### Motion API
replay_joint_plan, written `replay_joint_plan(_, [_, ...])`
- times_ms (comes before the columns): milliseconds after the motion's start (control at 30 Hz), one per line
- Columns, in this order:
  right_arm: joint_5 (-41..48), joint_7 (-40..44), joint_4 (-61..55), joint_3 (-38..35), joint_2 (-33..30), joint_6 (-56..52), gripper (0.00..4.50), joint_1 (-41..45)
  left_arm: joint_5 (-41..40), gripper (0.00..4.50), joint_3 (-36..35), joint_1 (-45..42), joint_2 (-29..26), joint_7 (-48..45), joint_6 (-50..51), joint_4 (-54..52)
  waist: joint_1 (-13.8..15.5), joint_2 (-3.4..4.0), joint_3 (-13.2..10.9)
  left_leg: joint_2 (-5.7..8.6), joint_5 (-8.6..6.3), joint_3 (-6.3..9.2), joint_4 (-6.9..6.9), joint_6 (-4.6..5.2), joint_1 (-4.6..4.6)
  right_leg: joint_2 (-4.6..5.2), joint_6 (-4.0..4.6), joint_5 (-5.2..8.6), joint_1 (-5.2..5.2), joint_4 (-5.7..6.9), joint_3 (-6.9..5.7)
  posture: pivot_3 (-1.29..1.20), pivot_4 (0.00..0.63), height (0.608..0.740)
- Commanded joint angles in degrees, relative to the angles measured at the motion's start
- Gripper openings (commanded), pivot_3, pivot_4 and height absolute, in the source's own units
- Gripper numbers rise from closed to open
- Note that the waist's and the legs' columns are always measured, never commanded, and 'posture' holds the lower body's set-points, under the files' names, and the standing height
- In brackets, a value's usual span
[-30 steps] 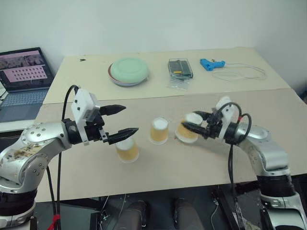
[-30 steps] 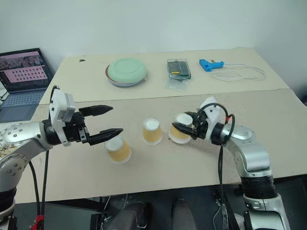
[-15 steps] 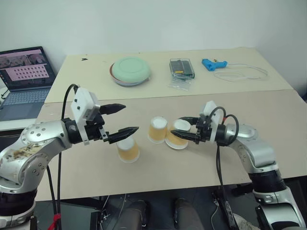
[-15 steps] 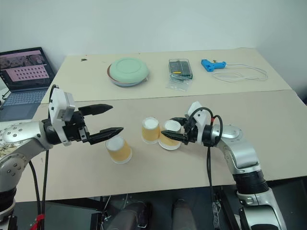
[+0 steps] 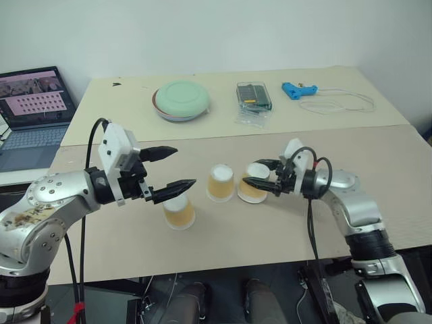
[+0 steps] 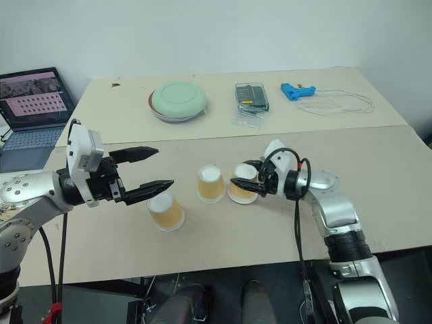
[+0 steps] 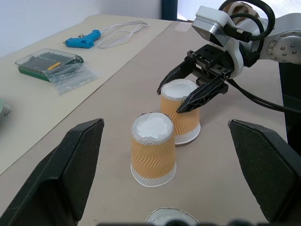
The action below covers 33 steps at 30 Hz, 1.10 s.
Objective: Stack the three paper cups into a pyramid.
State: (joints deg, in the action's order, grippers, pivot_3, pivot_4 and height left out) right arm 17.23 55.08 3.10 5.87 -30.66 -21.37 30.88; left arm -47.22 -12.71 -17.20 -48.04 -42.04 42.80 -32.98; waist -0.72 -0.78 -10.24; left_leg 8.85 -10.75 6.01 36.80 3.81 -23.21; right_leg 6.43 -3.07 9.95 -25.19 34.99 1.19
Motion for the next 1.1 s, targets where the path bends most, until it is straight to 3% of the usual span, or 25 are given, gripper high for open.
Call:
replay_joint_plan(33, [-0.3,0.2,-0.3,0.0,0.7,1.6,2.60,1.7,-0.3,4.50,-2.0,0.0,-1.0,0.3,-0.1,-1.4,0.0,0.00,0.0,0.01,0.00,0.00,0.00,0.00,0.00,0.00,0.00,0.00,0.00,0.00,0.00,0.00,0.150,0.740])
replay_joint_plan(467, [-0.9,1.1,0.0,0.1,1.1,1.3,2.60,2.3,-0.6,4.50,-2.0,0.1,-1.0,0.8,-0.1,-1.5,0.0,0.00,0.0,0.03,0.00,0.01,0.00,0.00,0.00,0.01,0.00,0.00,-0.01,0.01,0.00,0.00,0.150,0.740])
replay_joint_plan(533, [-0.8,1.2,0.0,0.1,1.3,1.1,3.60,2.3,-0.4,4.50,-2.0,0.2,-1.0,0.8,-0.2,-1.4,0.0,0.00,0.0,0.03,0.00,0.01,0.00,0.00,0.00,0.01,0.01,-0.01,0.00,0.01,0.00,0.00,0.150,0.740])
replay_joint_plan(633, [-1.0,1.2,-0.5,0.3,1.5,1.2,4.42,2.2,-0.4,4.50,-1.9,0.2,-1.0,0.8,-0.3,-1.3,0.0,0.00,0.0,0.03,0.00,0.01,0.00,0.00,0.00,0.01,0.01,-0.01,0.00,0.01,0.00,0.00,0.150,0.740])
replay_joint_plan(933, [0.9,1.7,-3.8,-1.3,0.6,-0.6,4.42,2.3,-0.1,4.50,-1.9,0.3,-1.1,0.7,-0.4,-1.0,0.0,0.00,0.0,0.03,0.00,0.01,0.00,0.00,0.00,0.01,0.01,-0.01,0.00,0.01,0.00,0.00,0.150,0.740])
replay_joint_plan(1100, [7.2,2.7,-12.0,-5.3,-2.2,-5.9,4.42,4.1,0.3,4.50,-1.9,0.5,-1.0,0.5,-0.8,-0.7,0.0,0.01,0.0,0.03,0.00,0.01,0.00,0.00,-0.02,0.02,0.00,-0.01,-0.02,0.00,0.00,0.00,0.150,0.740])
